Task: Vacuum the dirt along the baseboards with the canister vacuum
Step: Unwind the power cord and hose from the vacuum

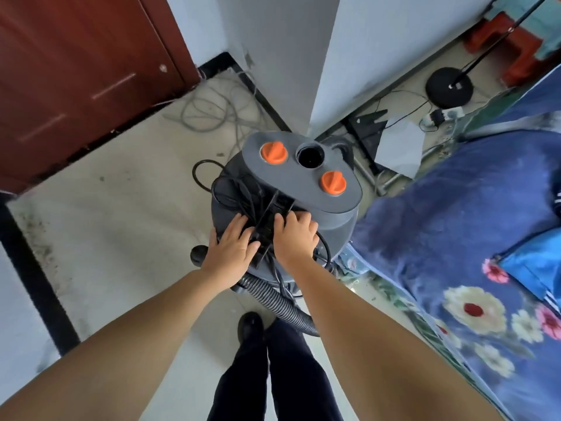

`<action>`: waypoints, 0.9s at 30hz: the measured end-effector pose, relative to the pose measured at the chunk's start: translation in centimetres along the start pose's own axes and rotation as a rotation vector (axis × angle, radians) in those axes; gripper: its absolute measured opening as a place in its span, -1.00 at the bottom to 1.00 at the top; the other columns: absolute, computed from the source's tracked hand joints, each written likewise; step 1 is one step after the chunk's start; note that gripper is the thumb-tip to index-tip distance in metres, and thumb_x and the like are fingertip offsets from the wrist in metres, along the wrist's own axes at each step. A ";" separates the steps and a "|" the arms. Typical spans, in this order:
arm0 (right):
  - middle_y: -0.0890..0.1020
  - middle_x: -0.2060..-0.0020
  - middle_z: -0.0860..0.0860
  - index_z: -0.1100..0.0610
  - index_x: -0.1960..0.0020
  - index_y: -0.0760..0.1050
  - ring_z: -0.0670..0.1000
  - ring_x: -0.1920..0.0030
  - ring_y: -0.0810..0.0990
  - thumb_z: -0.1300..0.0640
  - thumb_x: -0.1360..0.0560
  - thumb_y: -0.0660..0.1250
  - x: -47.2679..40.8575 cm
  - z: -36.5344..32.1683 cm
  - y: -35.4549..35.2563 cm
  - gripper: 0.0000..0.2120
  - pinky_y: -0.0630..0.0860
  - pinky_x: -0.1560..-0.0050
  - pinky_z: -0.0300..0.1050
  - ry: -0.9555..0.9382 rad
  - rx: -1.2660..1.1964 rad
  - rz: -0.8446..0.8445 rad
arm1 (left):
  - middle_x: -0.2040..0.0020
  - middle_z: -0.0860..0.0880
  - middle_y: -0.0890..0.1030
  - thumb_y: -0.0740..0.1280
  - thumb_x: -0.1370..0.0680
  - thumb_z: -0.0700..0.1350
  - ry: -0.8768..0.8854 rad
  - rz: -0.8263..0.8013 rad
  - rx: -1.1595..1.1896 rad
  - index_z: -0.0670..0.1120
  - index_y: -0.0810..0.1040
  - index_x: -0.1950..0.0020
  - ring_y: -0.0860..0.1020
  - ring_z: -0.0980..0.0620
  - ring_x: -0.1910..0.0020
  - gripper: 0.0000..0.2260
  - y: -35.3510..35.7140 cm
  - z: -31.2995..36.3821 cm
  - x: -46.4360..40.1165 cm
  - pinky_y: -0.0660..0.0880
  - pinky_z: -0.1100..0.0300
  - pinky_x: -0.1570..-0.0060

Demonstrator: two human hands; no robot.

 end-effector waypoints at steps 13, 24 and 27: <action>0.31 -0.34 0.15 0.19 -0.24 0.43 0.21 -0.30 0.23 -0.06 -0.66 -0.02 8.1 6.5 2.0 -0.58 0.19 -0.29 0.12 -0.275 0.261 -0.176 | -0.57 -0.02 0.04 -0.05 -0.67 0.06 -0.340 0.019 0.167 -0.05 0.22 -0.49 -0.12 0.07 -0.56 -0.58 7.6 6.1 13.4 -0.04 -0.22 -0.46; 0.29 -0.39 0.14 0.19 -0.27 0.43 0.21 -0.34 0.22 -0.05 -0.66 0.00 16.9 15.6 3.8 -0.59 0.16 -0.33 0.14 -0.443 0.347 -0.246 | -0.58 -0.01 0.00 -0.10 -0.67 0.04 -0.596 0.084 0.378 -0.03 0.20 -0.50 -0.16 0.09 -0.56 -0.58 15.9 14.4 24.8 -0.12 -0.20 -0.46; 0.31 -0.38 0.14 0.19 -0.25 0.44 0.20 -0.34 0.22 -0.06 -0.65 0.01 19.8 18.2 4.7 -0.59 0.16 -0.33 0.14 -0.472 0.351 -0.262 | -0.59 0.00 -0.01 -0.10 -0.67 0.05 -0.624 0.089 0.421 -0.03 0.18 -0.51 -0.17 0.09 -0.55 -0.57 17.7 15.9 28.3 -0.12 -0.22 -0.47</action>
Point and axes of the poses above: each hand's wrist, its own x-axis away from the middle knuckle, its own y-axis out of the palm, z = x × y, the point moved 2 cm from there along -x, towards the middle knuckle
